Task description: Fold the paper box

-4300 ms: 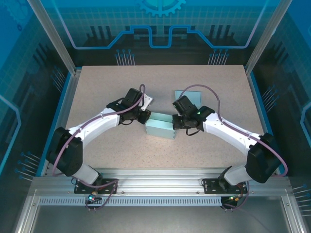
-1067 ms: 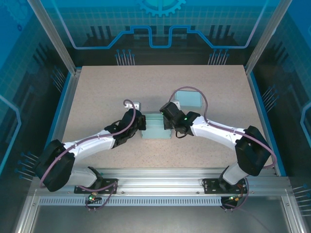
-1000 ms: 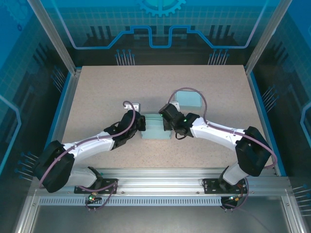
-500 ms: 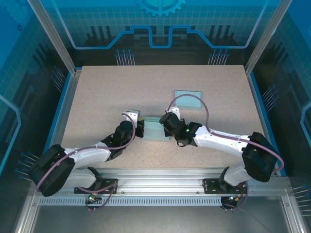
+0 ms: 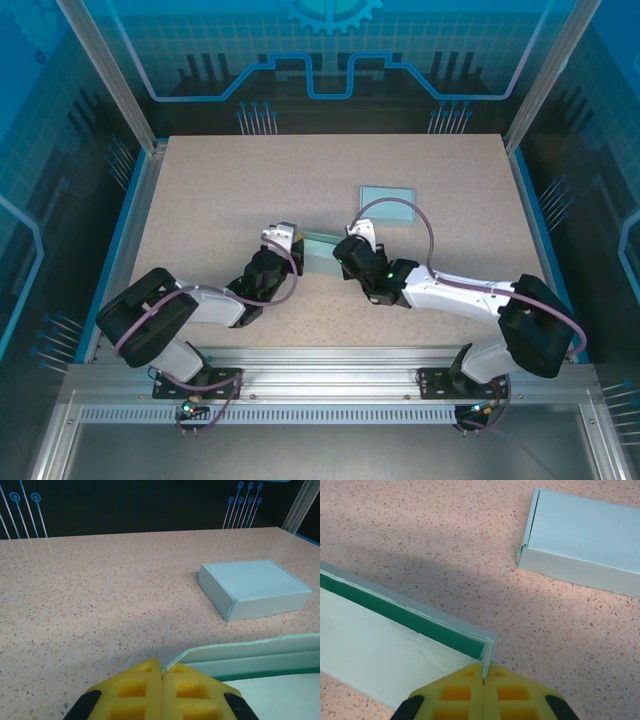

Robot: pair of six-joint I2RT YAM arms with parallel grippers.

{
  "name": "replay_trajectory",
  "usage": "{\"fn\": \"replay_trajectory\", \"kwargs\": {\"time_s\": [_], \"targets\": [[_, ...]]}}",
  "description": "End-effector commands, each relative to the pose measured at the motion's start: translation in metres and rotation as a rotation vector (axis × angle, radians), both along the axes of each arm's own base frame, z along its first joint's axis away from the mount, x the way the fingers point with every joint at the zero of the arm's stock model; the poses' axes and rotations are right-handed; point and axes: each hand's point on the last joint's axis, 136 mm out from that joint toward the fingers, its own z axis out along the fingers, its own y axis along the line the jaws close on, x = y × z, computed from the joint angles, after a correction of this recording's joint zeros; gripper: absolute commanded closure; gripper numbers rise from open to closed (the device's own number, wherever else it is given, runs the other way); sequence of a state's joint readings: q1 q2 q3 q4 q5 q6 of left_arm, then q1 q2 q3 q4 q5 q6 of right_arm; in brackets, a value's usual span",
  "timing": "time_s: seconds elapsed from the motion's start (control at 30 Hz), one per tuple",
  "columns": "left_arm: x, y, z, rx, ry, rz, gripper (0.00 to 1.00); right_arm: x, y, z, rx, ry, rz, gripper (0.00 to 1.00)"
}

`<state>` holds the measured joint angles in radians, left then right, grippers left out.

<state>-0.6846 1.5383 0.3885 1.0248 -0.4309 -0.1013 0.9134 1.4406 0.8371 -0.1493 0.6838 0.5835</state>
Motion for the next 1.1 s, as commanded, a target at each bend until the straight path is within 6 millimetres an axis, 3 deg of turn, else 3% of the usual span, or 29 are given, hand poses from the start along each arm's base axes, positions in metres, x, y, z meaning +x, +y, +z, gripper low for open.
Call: {"fn": "replay_trajectory", "kwargs": {"time_s": [0.0,0.2,0.37,0.53,0.73,0.9,1.07], "targets": [[-0.003,-0.019,0.028,-0.087,-0.095,-0.064,1.0,-0.001,0.018,-0.007,0.075,0.018,0.028,0.97],[-0.005,-0.012,0.007,-0.056,-0.044,-0.028,1.0,-0.011,0.015,-0.03,0.09,0.098,0.009,0.97],[-0.009,-0.012,-0.005,-0.018,-0.033,-0.014,1.0,-0.02,0.012,-0.033,0.08,0.135,0.007,0.91],[-0.013,-0.015,-0.009,0.013,-0.061,-0.019,1.0,-0.024,0.006,-0.014,0.069,0.114,0.03,0.71],[-0.011,-0.018,-0.008,0.053,-0.082,-0.016,1.0,-0.025,-0.004,0.017,0.043,0.069,0.055,0.38],[-0.008,-0.019,-0.006,0.073,-0.089,-0.014,1.0,-0.027,-0.02,0.038,0.026,0.055,0.071,0.25],[-0.007,-0.021,-0.005,0.086,-0.089,-0.016,1.0,-0.028,-0.03,0.049,0.02,0.045,0.156,0.21]]}}
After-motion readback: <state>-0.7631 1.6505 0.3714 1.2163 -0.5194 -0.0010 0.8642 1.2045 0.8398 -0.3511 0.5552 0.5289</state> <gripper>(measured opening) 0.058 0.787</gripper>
